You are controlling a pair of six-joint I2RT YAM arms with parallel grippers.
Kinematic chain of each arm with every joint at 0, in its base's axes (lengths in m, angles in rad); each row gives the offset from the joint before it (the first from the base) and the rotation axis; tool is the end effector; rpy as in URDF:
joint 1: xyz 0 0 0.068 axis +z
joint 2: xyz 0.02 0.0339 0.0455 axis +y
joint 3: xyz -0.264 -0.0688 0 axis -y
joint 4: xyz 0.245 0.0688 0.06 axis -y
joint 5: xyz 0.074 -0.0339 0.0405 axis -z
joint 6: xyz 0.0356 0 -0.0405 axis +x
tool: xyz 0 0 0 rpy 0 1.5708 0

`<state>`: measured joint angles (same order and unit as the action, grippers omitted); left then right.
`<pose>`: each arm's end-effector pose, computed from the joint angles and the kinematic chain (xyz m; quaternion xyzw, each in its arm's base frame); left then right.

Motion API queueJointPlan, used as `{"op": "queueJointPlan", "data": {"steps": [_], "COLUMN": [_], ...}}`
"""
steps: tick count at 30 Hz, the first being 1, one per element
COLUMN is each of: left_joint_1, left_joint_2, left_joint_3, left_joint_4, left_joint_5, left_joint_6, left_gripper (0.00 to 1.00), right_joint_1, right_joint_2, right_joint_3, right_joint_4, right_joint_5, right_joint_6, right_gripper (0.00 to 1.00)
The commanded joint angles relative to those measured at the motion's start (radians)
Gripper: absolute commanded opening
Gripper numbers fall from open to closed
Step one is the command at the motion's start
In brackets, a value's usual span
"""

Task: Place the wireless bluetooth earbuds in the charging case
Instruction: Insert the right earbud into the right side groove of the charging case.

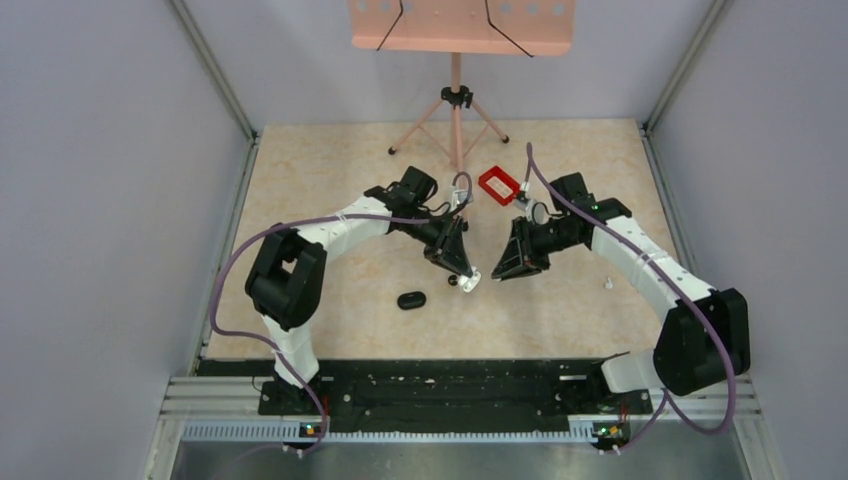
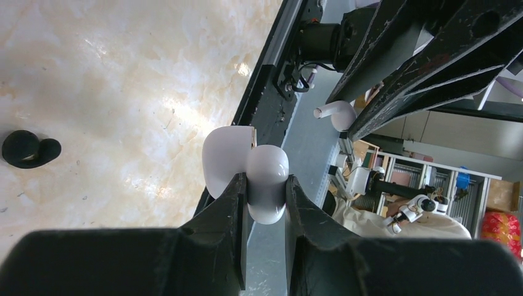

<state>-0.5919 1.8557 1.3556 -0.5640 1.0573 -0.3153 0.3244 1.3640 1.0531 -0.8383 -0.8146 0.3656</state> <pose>0.3000 -0.2391 0.2220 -0.2405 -0.8105 0.5337 0.0194 0.2360 0.1067 0.2642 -0.0644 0.8994 0.4295 0.0498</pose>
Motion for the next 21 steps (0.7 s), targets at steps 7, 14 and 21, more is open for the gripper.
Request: {"op": "queueJointPlan", "data": {"steps": [7,14,21], "left_joint_1": [-0.002,-0.002,-0.003], "left_joint_2": [-0.026,-0.042,-0.046], "left_joint_3": [0.022,0.021,0.016], "left_joint_4": [0.055,0.056,0.056], "left_joint_5": [-0.016,0.0,0.008], "left_joint_6": [-0.015,-0.007,-0.006], "left_gripper": [0.0,0.0,0.0], "right_joint_1": [0.021,0.069,0.091], "right_joint_2": [0.015,0.038,0.083], "right_joint_3": [0.009,0.003,0.028], "right_joint_4": [0.03,0.062,0.071], "right_joint_5": [-0.018,-0.031,-0.026], "right_joint_6": [0.076,0.09,0.091], "right_gripper": [0.0,0.0,0.0]}}
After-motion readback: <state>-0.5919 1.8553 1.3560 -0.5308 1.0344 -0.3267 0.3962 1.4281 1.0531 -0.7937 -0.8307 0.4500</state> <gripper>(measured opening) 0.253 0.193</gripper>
